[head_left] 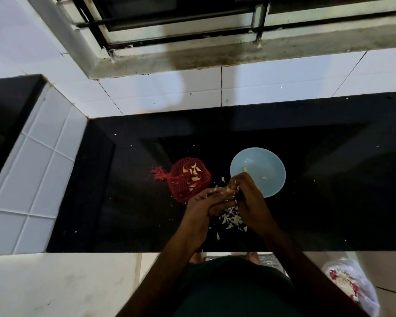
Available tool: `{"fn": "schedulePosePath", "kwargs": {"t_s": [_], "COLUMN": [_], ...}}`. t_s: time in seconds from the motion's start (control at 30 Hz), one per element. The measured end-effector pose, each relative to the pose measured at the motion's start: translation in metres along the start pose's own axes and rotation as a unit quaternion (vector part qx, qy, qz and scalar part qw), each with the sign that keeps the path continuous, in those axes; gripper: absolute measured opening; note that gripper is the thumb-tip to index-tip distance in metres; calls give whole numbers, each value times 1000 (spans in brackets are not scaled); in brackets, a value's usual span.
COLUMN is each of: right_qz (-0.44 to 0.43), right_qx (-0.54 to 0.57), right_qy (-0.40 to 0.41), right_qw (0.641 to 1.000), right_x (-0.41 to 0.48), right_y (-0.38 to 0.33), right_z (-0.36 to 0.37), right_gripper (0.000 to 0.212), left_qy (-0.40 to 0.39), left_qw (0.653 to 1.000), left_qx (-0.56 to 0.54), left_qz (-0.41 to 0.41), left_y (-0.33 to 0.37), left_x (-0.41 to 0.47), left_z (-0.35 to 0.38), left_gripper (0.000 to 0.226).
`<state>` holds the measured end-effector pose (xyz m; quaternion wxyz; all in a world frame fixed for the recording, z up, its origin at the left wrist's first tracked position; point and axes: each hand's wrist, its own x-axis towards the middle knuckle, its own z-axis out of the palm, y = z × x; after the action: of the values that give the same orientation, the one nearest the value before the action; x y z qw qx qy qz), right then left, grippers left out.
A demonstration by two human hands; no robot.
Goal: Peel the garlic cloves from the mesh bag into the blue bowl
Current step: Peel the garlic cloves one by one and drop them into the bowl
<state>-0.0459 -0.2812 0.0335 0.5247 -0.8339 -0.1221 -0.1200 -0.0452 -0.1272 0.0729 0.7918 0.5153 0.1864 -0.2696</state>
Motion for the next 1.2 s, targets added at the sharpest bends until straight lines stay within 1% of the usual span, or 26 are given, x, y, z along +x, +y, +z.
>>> {"fn": "schedulePosePath", "kwargs": {"t_s": [0.07,0.13,0.23,0.3,0.4,0.47,0.53,0.6,0.7,0.77,0.9,1.0,1.1,1.17,1.2], "right_qz": [-2,-13,8,34,51,72,74,87,128,133,116,83,37,34,31], "right_qx": [-1,-19,-6,18,37,43,50,70,107,112,102,65,-12,-66,-86], "right_qy": [15,35,79,88,77,78,69,57,70,80,91,80,43,25,18], "right_qw": [1000,999,997,995,995,993,994,992,984,982,984,991,998,997,996], "right_x": [-2,-2,1,4,7,7,3,-1,-4,-4,-2,-1,-2,-1,-1], "right_y": [-6,-9,-9,-9,-11,-13,-16,-17,-15,-13,-11,-8,-7,-8,-7], "right_z": [3,7,13,12,6,1,-2,-2,-2,-4,-6,-6,-2,1,3], "right_gripper": [21,24,19,13,8,11,13,12,14,14,12,19,35,44,45], "left_qy": [9,14,21,26,42,63,78,76,73,64,33,26,20,20,20], "left_qw": [1000,999,996,995,992,986,975,964,950,946,943,960,977,982,982], "left_qx": [-20,-39,-62,-57,-19,33,94,138,194,213,242,207,150,132,138], "left_qz": [8,23,55,78,121,154,188,212,232,237,228,185,154,136,130], "left_y": [-3,-7,-9,-9,-9,-7,-5,-4,-4,-4,0,0,-3,-2,-2], "left_x": [1,1,3,5,8,7,6,6,7,8,7,4,6,5,5], "left_z": [-1,1,3,2,-3,-5,-7,-10,-10,-9,-3,2,0,1,1], "left_gripper": [16,14,21,27,33,34,31,32,37,36,21,12,25,35,38]}}
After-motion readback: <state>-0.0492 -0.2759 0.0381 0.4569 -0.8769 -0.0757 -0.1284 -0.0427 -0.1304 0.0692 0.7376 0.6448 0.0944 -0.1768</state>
